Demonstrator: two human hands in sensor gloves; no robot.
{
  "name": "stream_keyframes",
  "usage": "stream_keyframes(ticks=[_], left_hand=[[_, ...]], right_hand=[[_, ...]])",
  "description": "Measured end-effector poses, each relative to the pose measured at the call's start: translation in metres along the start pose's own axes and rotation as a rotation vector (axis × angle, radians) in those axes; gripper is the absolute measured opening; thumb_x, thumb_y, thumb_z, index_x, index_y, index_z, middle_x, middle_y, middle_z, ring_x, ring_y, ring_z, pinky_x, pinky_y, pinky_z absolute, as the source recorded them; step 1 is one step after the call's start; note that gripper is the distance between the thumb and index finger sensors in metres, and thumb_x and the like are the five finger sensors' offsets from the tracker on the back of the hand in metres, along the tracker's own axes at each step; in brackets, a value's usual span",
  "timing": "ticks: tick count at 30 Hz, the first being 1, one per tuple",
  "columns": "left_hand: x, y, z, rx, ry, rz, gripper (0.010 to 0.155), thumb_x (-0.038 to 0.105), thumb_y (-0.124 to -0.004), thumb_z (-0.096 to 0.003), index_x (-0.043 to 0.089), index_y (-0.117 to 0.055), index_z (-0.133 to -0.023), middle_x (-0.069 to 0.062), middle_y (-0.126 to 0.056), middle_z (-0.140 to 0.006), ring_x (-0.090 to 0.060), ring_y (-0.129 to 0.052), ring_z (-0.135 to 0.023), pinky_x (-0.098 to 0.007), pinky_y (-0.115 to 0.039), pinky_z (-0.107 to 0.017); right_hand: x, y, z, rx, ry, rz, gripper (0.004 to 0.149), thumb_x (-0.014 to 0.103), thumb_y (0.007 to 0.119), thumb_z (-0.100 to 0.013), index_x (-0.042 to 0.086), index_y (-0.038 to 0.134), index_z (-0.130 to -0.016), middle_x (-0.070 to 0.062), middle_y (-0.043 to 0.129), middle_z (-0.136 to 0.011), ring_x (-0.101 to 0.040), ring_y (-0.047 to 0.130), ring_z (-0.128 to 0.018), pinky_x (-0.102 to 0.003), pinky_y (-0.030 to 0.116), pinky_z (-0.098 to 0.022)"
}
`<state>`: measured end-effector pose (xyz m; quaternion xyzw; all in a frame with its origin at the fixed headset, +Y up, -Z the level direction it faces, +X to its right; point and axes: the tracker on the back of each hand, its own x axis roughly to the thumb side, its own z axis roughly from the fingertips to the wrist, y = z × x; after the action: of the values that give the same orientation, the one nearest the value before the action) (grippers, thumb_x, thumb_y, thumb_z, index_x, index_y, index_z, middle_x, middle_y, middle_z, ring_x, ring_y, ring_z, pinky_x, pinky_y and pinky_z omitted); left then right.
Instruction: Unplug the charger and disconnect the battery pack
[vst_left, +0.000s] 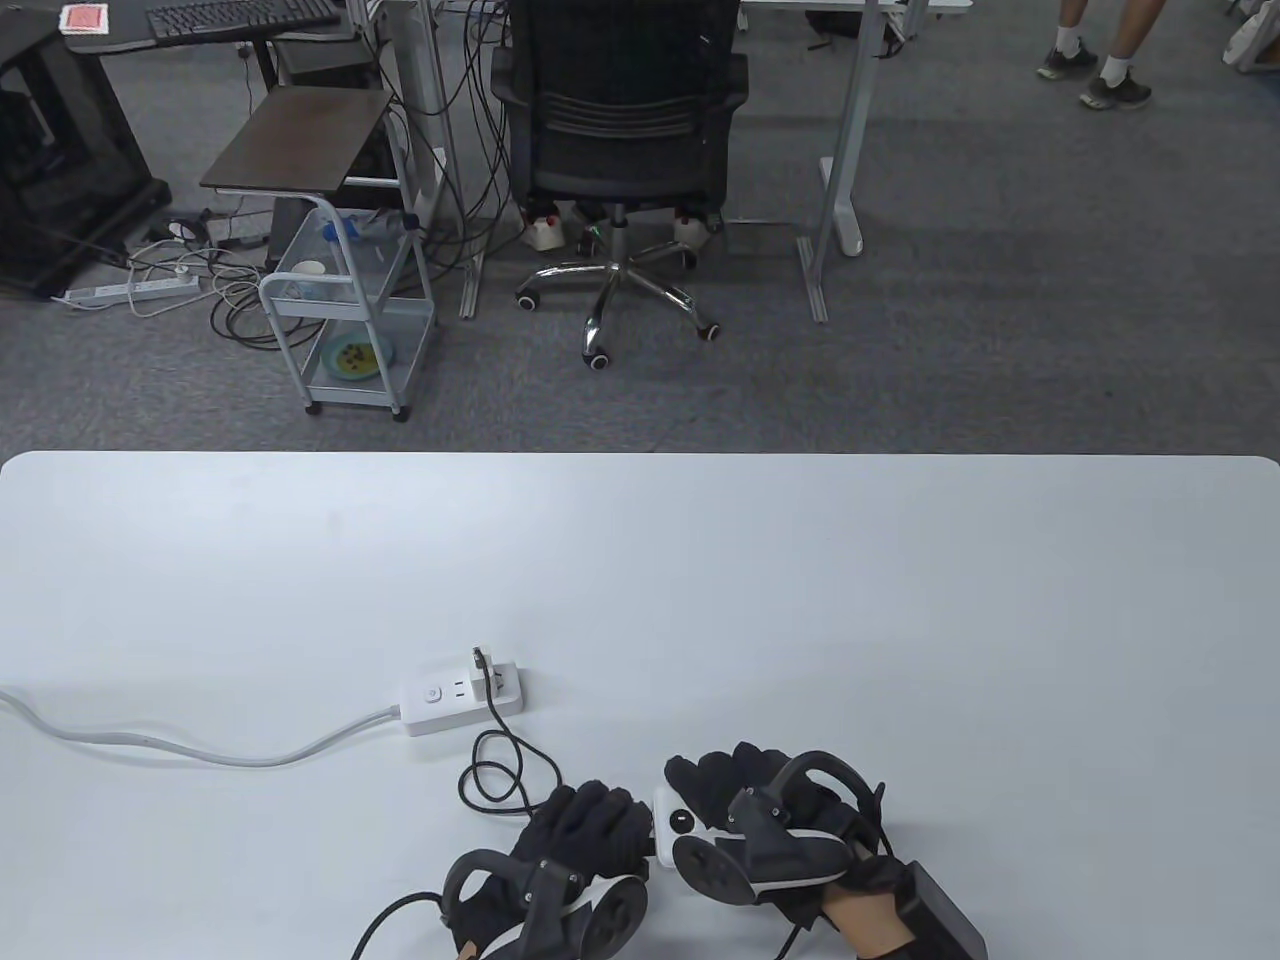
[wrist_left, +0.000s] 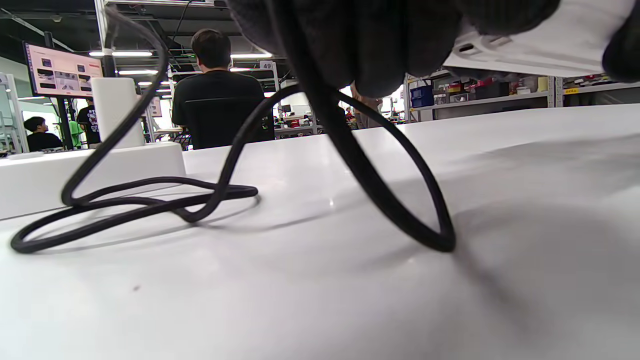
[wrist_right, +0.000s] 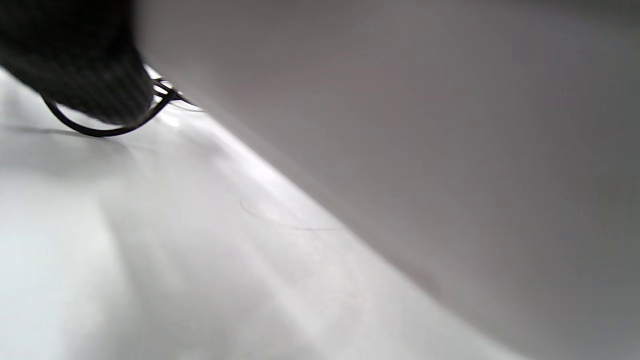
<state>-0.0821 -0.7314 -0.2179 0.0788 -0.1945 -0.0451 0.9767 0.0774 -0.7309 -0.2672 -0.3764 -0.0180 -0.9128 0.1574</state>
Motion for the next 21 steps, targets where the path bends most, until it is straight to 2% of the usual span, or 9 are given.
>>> stream_keyframes(ticks=[7, 12, 21], left_hand=[[0.0006, -0.0008, 0.0002, -0.015, -0.014, -0.013, 0.054, 0.058, -0.068, -0.0483, 0.045, -0.070, -0.101, 0.020, -0.084, -0.106, -0.010, -0.088, -0.105, -0.030, -0.070, -0.083], [0.0053, 0.0004, 0.0008, 0.050, -0.007, -0.123, 0.050, 0.055, -0.073, -0.0453, 0.045, -0.078, -0.094, 0.024, -0.093, -0.097, -0.005, -0.096, -0.098, -0.026, -0.076, -0.080], [0.0000, 0.0009, -0.0026, 0.021, 0.008, -0.045, 0.049, 0.055, -0.074, -0.0444, 0.045, -0.080, -0.091, 0.024, -0.096, -0.094, -0.005, -0.099, -0.095, -0.026, -0.078, -0.079]], right_hand=[[0.0021, 0.0015, -0.0007, 0.005, -0.007, -0.006, 0.106, 0.069, 0.075, -0.025, 0.010, 0.040, -0.105, -0.025, 0.060, -0.103, -0.047, 0.073, -0.079, -0.053, 0.076, -0.055], [0.0054, 0.0045, -0.0031, 0.044, -0.002, -0.023, 0.105, 0.068, 0.074, -0.028, 0.008, 0.038, -0.106, -0.027, 0.058, -0.103, -0.048, 0.071, -0.079, -0.054, 0.075, -0.056], [0.0047, 0.0045, -0.0029, 0.039, 0.001, -0.035, 0.106, 0.068, 0.074, -0.027, 0.008, 0.037, -0.106, -0.027, 0.057, -0.103, -0.048, 0.071, -0.079, -0.055, 0.074, -0.056]])
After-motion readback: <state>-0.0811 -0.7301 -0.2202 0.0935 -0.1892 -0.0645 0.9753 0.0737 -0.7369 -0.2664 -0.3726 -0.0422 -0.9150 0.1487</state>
